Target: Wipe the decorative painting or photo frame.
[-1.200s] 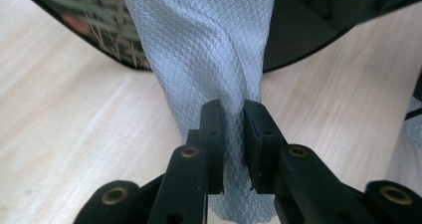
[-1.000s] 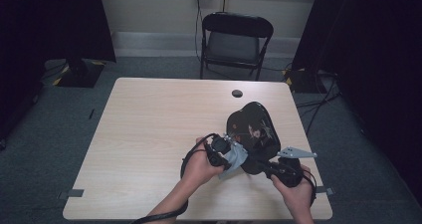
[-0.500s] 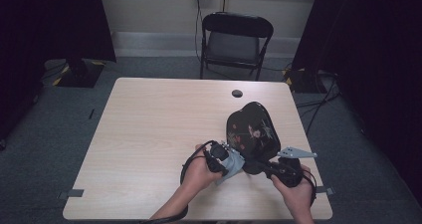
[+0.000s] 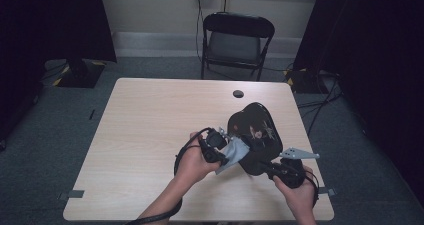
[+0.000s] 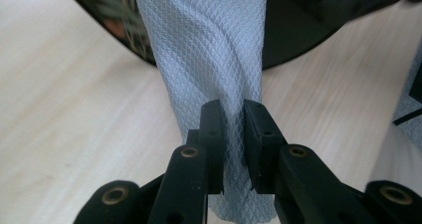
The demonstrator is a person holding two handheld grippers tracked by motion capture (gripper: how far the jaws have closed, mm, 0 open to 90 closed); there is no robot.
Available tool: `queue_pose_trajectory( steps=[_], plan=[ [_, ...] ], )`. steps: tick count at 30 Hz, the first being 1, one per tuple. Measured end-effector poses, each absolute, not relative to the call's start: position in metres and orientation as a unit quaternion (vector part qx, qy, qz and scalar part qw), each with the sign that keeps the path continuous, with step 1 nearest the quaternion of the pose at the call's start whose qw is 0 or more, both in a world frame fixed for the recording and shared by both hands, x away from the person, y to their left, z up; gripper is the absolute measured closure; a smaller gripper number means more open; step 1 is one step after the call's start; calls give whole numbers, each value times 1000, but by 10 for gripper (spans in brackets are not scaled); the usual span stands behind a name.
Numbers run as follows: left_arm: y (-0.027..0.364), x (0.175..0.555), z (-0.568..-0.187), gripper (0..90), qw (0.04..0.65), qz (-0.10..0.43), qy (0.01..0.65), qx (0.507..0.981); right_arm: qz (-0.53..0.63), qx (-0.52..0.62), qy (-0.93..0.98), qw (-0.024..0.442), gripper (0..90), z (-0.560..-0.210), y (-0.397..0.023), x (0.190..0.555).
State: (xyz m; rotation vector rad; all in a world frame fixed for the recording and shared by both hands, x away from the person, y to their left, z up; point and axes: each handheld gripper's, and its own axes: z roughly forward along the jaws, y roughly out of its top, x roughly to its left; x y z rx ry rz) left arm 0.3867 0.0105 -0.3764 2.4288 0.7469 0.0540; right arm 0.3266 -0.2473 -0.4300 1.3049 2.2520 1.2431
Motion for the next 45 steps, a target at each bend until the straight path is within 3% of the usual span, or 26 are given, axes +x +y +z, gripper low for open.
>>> queue_pose_trajectory(
  steps=[11,17,45],
  plan=[
    [1,384,-292,797,337,61,249,906,426,451,774,129,791,-430,-246,326],
    [-7,382,-272,797,362,64,235,900,426,451,774,130,791,-430,-245,326],
    [-24,386,-348,798,314,30,234,920,425,451,774,130,791,-430,-244,326]
  ],
)
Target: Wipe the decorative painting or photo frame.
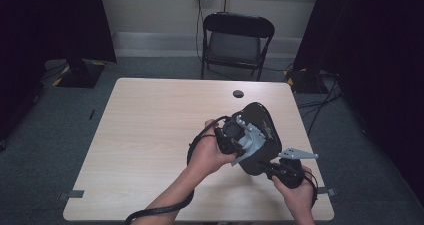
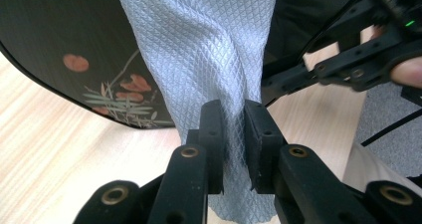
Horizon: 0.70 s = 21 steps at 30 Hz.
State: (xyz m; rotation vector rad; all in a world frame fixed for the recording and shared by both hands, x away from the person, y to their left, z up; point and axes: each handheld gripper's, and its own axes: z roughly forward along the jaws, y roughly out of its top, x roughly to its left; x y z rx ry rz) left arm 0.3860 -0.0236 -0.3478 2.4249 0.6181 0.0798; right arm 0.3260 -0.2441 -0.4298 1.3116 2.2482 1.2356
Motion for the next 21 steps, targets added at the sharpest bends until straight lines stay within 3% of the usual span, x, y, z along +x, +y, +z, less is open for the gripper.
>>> queue_pose_trajectory(
  steps=[21],
  plan=[
    [-20,386,-414,798,273,5,262,926,426,450,774,128,791,-430,-245,326]
  ],
)
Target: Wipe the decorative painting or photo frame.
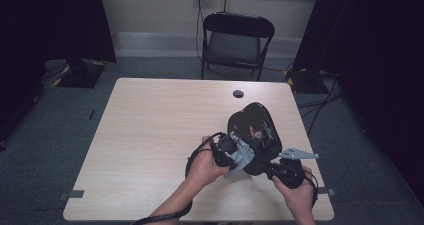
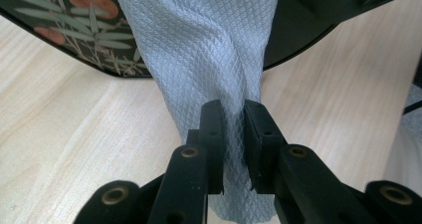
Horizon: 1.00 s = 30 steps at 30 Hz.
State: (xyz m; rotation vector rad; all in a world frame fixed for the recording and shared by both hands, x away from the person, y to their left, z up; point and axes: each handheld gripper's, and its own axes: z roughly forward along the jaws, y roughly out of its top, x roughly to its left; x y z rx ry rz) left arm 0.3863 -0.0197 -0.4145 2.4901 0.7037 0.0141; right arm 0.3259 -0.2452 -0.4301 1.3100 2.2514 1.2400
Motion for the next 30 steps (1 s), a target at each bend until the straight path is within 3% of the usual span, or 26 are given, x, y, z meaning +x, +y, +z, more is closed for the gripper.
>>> queue_pose_trajectory(
  steps=[18,25,30],
  plan=[
    [-15,379,-455,799,242,-16,281,929,424,448,777,126,790,-429,-249,324],
    [-11,378,-454,799,244,-21,283,927,426,448,776,124,791,-429,-253,324],
    [-2,377,-429,799,271,-11,282,920,423,457,772,127,792,-429,-252,324]
  ],
)
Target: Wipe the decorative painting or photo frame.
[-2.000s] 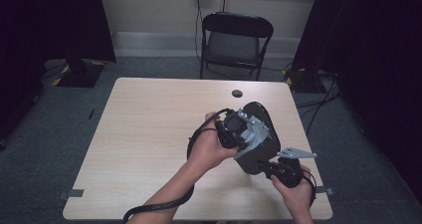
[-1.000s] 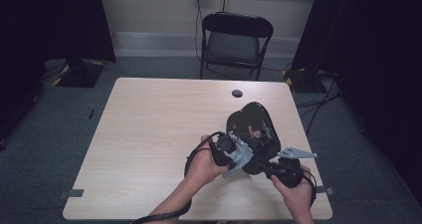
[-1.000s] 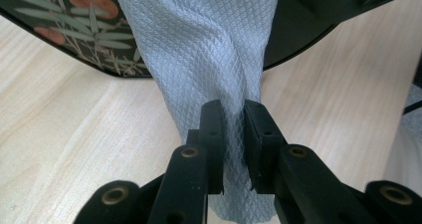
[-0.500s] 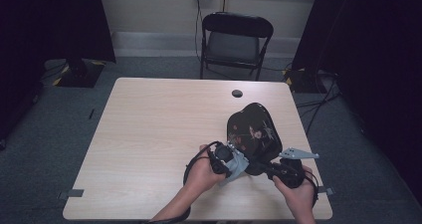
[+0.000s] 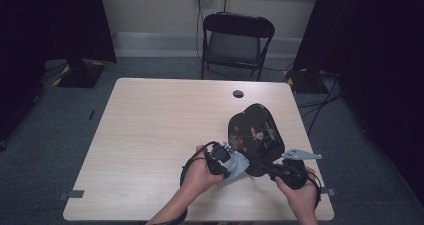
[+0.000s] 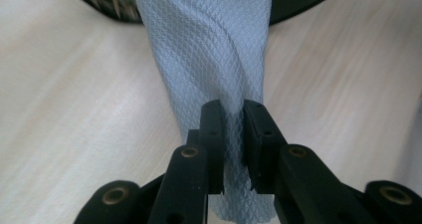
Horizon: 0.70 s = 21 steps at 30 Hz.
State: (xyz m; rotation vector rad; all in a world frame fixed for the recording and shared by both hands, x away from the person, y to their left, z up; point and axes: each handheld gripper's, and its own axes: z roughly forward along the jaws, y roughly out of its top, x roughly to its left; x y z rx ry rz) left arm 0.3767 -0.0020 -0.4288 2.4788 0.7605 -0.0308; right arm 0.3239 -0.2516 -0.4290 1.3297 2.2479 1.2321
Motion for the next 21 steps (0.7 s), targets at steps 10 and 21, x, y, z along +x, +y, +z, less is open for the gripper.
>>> queue_pose_trajectory(
  steps=[10,21],
  plan=[
    [6,377,-347,797,324,35,262,908,420,469,766,131,792,-429,-237,329],
    [-15,376,-281,797,360,71,234,900,416,473,764,138,792,-429,-232,329]
  ],
)
